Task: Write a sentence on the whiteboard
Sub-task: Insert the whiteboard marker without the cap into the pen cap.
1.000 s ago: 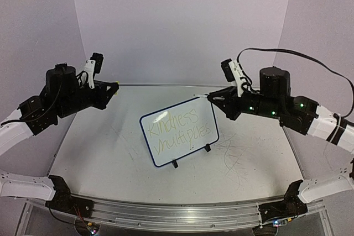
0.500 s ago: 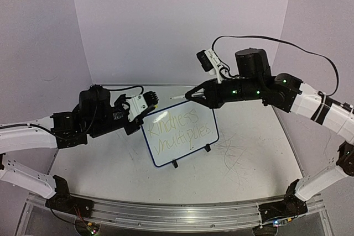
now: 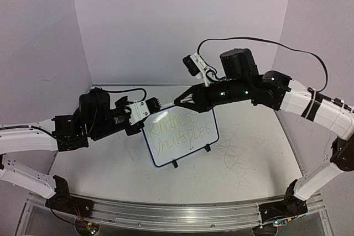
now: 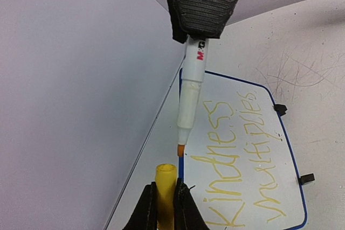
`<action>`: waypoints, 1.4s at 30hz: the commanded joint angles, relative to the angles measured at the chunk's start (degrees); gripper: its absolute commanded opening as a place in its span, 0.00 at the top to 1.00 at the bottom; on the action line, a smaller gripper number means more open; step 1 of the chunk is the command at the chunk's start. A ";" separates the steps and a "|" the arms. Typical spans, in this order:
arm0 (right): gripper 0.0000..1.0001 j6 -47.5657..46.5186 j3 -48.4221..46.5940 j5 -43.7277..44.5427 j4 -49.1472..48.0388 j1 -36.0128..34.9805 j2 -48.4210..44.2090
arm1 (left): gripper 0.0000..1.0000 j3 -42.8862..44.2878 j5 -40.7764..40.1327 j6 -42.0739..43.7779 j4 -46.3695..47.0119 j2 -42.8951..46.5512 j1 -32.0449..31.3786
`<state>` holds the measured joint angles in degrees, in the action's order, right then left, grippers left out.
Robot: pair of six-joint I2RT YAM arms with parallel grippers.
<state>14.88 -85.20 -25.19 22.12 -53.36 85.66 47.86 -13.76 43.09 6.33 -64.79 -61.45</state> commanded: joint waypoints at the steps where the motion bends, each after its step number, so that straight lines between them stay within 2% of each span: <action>1: 1.00 0.13 -2.98 0.21 -0.18 -0.19 0.82 | 1.00 -0.12 -0.50 1.15 2.46 0.49 -0.25; 42: 1.00 0.12 -2.80 0.75 -0.63 -0.40 2.18 | 1.00 0.36 -1.46 2.18 1.49 -0.86 -1.31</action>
<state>14.91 -85.91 -24.71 22.41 -53.43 87.24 47.86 -14.81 45.01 6.42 -66.06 -62.29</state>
